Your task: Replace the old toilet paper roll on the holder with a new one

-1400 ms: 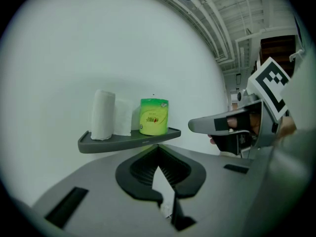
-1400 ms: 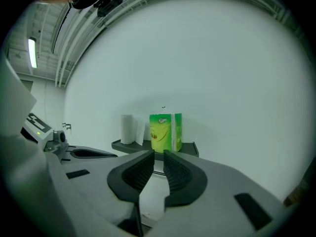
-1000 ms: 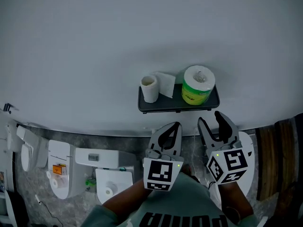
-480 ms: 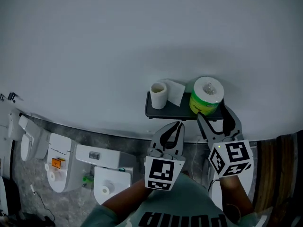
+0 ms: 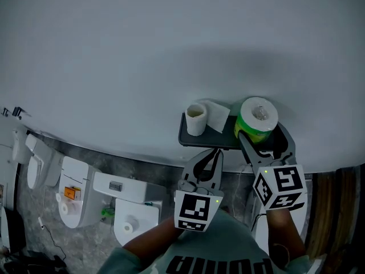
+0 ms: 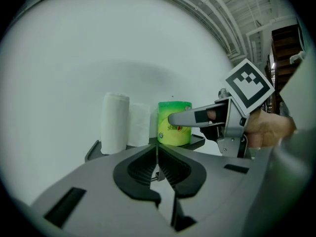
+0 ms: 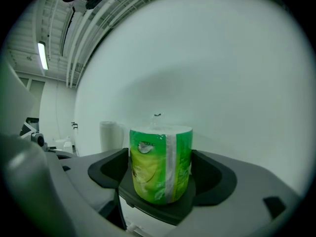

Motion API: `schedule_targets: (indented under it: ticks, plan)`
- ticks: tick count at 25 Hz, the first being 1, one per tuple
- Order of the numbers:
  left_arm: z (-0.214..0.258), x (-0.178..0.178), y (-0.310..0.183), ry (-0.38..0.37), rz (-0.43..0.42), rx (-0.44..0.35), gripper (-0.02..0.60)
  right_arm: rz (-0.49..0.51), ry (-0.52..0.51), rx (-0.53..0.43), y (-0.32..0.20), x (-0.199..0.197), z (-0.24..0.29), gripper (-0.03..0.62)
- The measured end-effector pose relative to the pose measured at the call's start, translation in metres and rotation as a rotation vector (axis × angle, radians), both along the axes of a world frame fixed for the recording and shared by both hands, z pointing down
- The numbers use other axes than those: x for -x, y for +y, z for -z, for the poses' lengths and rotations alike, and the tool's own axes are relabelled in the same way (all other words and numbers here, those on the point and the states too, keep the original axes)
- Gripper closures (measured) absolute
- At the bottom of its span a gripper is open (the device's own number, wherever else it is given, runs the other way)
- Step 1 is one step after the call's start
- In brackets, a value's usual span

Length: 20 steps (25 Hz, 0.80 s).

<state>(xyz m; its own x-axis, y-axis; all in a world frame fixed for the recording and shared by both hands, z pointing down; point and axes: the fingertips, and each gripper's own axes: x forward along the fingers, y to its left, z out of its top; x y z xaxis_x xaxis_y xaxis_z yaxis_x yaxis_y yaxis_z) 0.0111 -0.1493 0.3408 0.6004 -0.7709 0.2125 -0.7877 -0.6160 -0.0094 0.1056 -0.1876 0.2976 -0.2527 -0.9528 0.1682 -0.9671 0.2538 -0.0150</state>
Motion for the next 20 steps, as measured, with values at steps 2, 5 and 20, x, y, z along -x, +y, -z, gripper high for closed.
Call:
schedule_targets:
  ticks: [2,5,20]
  plan:
    - [-0.002,0.001,-0.002,-0.004,0.003,0.003,0.572,-0.003,0.008,0.007,-0.004,-0.001,-0.001,0.212]
    - [-0.004,0.002,-0.003,-0.006,0.005,0.009,0.572,-0.001,0.009,0.012,-0.008,0.000,0.000,0.211]
    - [-0.010,0.006,-0.005,-0.004,0.003,0.031,0.572,0.014,0.019,0.002,-0.021,0.011,0.000,0.180]
